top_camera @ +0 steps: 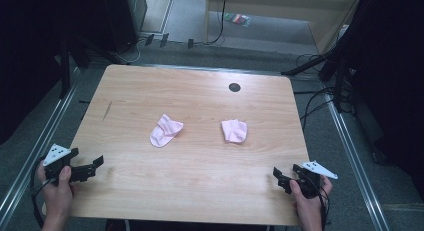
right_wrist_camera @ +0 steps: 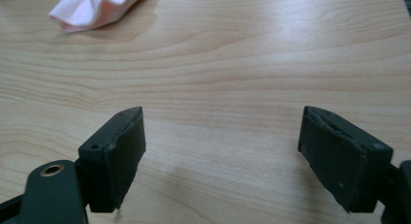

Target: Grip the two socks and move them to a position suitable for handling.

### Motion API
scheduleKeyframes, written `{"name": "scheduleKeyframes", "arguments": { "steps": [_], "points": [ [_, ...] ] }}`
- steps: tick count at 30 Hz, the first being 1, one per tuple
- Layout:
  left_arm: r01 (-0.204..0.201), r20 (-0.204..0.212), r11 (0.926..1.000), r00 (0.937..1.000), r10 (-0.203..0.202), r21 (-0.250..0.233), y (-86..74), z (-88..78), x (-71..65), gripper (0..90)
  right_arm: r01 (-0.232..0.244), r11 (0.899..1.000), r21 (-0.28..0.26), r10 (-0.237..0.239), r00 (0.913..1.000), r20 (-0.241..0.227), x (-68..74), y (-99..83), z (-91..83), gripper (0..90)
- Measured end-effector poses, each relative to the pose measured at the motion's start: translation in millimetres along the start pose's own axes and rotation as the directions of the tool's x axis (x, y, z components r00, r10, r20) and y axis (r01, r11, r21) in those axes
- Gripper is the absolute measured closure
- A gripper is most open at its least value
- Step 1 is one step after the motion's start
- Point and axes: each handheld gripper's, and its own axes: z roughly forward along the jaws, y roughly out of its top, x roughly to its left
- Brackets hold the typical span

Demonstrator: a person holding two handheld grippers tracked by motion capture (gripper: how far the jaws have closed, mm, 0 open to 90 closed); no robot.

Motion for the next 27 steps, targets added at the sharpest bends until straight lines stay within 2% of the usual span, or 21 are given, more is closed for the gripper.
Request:
{"name": "scheduleKeyframes", "arguments": {
  "steps": [5,9,12,14,16,18,21,27],
  "points": [
    [-0.001,0.001,0.9999,1.0,0.001,-0.015,-0.6,-0.9,-0.2,0.6,-0.009,1.0,-0.011,0.009,0.9998,-0.018,1.4,2.2,-1.9,17.7],
    [-0.002,0.0,0.9999,1.0,0.002,-0.017,-0.7,-1.0,-0.1,0.5,0.016,1.0,-0.012,-0.016,0.9996,-0.021,8.8,2.9,-3.6,17.8],
    [0.002,-0.001,0.9998,1.0,-0.002,-0.018,-0.6,-1.1,0.5,0.5,0.017,0.999,-0.03,-0.018,0.9985,-0.051,21.0,8.5,-5.3,16.7],
    [0.002,-0.006,0.9996,1.0,-0.002,-0.028,-0.7,-1.2,0.0,0.5,0.023,0.999,-0.031,-0.025,0.9986,-0.047,24.0,10.4,-5.3,16.7],
    [-0.006,-0.003,0.9996,1.0,0.005,-0.027,-0.6,-1.4,-0.2,0.5,0.037,0.998,-0.048,-0.041,0.9966,-0.072,37.3,20.5,-4.6,15.7],
    [-0.006,-0.005,0.9996,1.0,0.006,-0.027,-0.7,-1.5,-0.3,0.5,0.043,0.998,-0.048,-0.046,0.9961,-0.075,40.7,22.8,-4.0,15.6],
    [-0.008,-0.004,0.9996,1.0,0.008,-0.028,-0.7,-1.5,-0.4,0.5,0.08,0.996,-0.037,-0.083,0.9917,-0.099,54.1,32.0,1.4,14.8],
    [-0.011,-0.006,0.9997,0.9999,0.01,-0.024,-0.6,-1.5,-0.5,0.5,0.1,0.994,-0.035,-0.103,0.9869,-0.124,74.3,50.3,16.9,14.9]
  ]
}}
